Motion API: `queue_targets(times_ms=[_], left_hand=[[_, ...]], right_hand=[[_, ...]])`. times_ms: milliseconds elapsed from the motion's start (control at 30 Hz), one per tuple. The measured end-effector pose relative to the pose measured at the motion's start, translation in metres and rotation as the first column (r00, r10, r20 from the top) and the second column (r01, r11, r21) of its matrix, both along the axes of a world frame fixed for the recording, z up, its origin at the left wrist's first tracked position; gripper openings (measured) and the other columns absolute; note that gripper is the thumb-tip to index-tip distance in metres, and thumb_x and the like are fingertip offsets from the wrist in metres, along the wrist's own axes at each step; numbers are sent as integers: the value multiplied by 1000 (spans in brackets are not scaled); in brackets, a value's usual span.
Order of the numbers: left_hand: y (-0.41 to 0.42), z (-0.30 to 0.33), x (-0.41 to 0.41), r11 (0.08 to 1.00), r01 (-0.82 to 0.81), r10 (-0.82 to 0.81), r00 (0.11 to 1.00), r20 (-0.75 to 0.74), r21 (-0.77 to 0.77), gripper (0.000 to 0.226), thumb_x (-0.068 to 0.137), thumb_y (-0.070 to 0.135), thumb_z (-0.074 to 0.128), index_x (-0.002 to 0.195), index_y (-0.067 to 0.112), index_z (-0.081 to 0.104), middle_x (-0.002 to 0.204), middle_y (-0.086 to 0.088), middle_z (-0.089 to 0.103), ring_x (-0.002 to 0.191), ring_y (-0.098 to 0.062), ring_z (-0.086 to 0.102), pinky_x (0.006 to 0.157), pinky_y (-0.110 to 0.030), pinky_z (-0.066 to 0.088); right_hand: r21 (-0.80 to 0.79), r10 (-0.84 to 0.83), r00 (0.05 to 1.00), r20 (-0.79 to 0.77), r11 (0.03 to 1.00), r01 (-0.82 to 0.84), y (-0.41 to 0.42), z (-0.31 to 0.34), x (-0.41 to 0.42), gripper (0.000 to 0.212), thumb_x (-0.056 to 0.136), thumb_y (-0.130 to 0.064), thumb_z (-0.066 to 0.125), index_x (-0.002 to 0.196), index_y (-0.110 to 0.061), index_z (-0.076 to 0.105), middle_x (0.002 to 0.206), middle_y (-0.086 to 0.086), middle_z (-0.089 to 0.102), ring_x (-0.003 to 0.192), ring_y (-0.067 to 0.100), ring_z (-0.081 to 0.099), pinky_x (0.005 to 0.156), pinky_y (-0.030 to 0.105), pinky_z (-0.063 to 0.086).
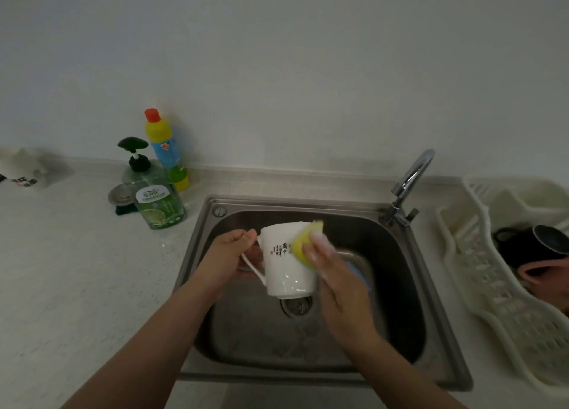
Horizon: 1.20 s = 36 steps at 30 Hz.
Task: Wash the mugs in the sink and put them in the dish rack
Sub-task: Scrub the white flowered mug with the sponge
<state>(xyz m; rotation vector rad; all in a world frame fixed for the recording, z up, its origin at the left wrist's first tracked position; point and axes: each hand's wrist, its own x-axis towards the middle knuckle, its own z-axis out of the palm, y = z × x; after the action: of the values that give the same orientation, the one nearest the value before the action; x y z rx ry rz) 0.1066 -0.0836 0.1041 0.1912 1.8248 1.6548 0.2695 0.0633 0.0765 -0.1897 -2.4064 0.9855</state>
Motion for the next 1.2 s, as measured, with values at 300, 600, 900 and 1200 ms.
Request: queue_targets(times_ms=[300, 600, 900, 1200], left_hand=[[0, -5, 2, 1000, -20, 20, 1000, 19, -9, 25, 101, 24, 51, 90, 2, 59, 93, -26, 69, 74, -28, 69, 58, -33, 57], [0, -9, -5, 998, -35, 33, 999, -38, -56, 32, 100, 23, 53, 95, -8, 60, 94, -28, 68, 77, -30, 71, 62, -35, 58], [3, -10, 0, 996, 9, -18, 995, -93, -90, 28, 100, 19, 52, 90, -6, 60, 79, -17, 66, 66, -15, 69, 55, -28, 56], [-5, -15, 1, 1000, -7, 5, 998, 58, 26, 27, 102, 24, 49, 83, 8, 61, 86, -14, 72, 80, -27, 71, 74, -46, 60]], right_hand=[[523, 88, 995, 40, 847, -96, 8, 6, -27, 68, 75, -3, 66, 138, -19, 45, 151, 1, 36, 142, 23, 28, 111, 48, 29], [597, 72, 995, 73, 796, -101, 8, 10, -42, 87, 61, -10, 82, 137, -17, 41, 147, 6, 43, 141, 22, 29, 115, 43, 26], [596, 136, 984, 116, 783, -178, 16, 1, -41, 100, 55, -21, 92, 139, -18, 38, 149, 5, 32, 146, 19, 17, 119, 41, 22], [218, 57, 998, 11, 974, -58, 24, -1, -25, 45, 98, -17, 41, 143, -18, 45, 155, 3, 34, 144, 20, 29, 115, 43, 33]])
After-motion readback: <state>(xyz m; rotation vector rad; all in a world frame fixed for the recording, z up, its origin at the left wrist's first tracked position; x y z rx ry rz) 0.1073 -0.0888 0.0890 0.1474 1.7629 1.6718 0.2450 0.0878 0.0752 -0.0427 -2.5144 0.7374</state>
